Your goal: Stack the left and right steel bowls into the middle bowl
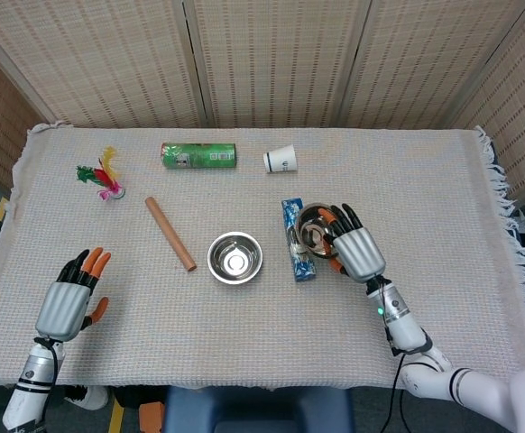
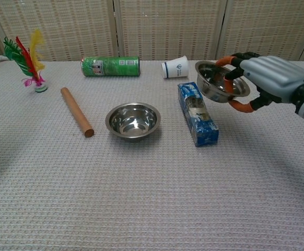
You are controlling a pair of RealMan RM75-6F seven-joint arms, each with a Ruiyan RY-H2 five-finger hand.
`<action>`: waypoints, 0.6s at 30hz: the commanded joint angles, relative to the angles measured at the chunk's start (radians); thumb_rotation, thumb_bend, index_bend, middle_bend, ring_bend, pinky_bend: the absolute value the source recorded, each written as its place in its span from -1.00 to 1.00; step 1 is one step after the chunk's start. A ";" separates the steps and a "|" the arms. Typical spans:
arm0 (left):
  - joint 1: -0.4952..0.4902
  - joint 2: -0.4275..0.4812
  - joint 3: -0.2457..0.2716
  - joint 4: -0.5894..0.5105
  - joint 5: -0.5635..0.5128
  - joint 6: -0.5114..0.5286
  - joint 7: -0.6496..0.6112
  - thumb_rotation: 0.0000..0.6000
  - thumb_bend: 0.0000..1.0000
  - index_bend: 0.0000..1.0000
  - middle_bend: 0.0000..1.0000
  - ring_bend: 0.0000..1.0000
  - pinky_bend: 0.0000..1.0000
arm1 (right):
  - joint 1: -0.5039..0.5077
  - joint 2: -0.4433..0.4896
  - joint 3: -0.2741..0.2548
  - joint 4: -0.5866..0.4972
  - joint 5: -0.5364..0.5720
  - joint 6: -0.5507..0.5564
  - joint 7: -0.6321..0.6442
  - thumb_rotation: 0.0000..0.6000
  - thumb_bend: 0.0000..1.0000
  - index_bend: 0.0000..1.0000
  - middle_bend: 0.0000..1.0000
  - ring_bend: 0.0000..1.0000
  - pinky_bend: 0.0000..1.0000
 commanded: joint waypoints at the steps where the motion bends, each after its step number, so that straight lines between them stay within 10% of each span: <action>1: 0.004 0.004 -0.003 -0.002 0.002 0.006 -0.001 1.00 -0.23 -1.00 -1.00 -1.00 -0.70 | 0.069 0.003 0.031 -0.053 -0.005 -0.064 -0.031 1.00 -0.21 0.45 -0.80 -1.00 -1.00; 18: 0.044 0.051 -0.033 -0.040 -0.009 0.052 -0.004 1.00 -0.23 -1.00 -1.00 -1.00 -0.69 | 0.318 -0.236 0.091 0.100 0.082 -0.317 -0.062 1.00 -0.22 0.36 -0.80 -1.00 -1.00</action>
